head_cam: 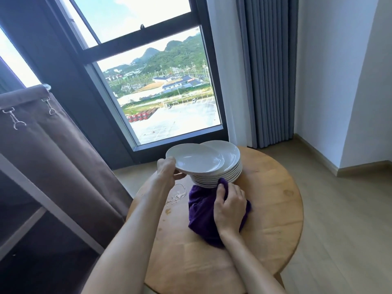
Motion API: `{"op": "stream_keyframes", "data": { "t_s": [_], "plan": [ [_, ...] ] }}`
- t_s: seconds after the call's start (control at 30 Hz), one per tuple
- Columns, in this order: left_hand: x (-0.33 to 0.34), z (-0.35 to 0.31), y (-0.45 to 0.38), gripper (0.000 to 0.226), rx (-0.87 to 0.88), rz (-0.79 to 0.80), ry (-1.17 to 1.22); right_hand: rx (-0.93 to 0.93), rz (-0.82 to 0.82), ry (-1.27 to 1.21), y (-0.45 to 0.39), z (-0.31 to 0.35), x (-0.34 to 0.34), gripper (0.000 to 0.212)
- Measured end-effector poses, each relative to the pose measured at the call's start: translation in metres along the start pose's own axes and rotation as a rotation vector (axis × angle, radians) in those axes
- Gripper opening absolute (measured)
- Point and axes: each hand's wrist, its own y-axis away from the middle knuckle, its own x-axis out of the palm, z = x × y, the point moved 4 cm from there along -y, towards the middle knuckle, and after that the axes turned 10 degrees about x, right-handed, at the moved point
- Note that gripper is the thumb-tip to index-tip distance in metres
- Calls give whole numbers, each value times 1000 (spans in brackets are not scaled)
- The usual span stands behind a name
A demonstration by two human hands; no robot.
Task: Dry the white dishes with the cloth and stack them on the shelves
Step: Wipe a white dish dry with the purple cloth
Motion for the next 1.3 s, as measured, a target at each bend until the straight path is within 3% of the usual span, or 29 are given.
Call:
{"op": "stream_keyframes", "data": {
  "t_s": [0.13, 0.2, 0.27, 0.37, 0.5, 0.67, 0.7, 0.8, 0.83, 0.9, 0.97, 1.03, 1.13, 1.2, 1.3],
  "plan": [
    [-24, 4, 23, 19, -1, -25, 261, 372, -110, -353, -20, -1, -18, 35],
    [-36, 8, 40, 18, -16, -2, 444, 587, -184, -467, -38, 5, -31, 32],
    [-49, 13, 57, 28, -48, 37, 633, 668, -180, -568, -50, 24, -42, 27],
    [-67, 24, 79, 45, -73, 50, 722, 577, -104, -737, -55, 71, -52, 20],
    [-89, 47, 110, 45, -51, -56, 671, 327, 158, -634, -23, 144, -33, 20],
    [-100, 57, 146, 29, -20, -141, 811, -22, 840, -105, 62, 183, 26, 31],
    [-105, 56, 150, 25, 2, -164, 810, -60, 822, -44, 72, 178, 29, 34],
    [-124, 61, 158, 31, -19, -225, 827, -37, 424, -20, 83, 150, 12, 48],
    [-131, 65, 161, 36, -40, -239, 840, 20, 365, -12, 90, 139, 6, 61],
    [-139, 67, 166, 39, -46, -240, 853, 203, 447, -41, 110, 120, 6, 89],
    [-141, 66, 170, 37, 1, -237, 826, 397, 537, -153, 132, 108, 13, 97],
    [-142, 63, 177, 35, 78, -262, 767, 615, 535, -303, 144, 99, 18, 83],
    [-147, 57, 185, 29, 233, -278, 650, 878, 542, -562, 149, 86, 29, 42],
    [-155, 53, 186, 26, 296, -271, 553, 907, 508, -637, 142, 79, 30, 26],
    [-173, 37, 179, 29, 389, -159, 349, 900, 473, -711, 124, 71, 25, 24]
  ]
}}
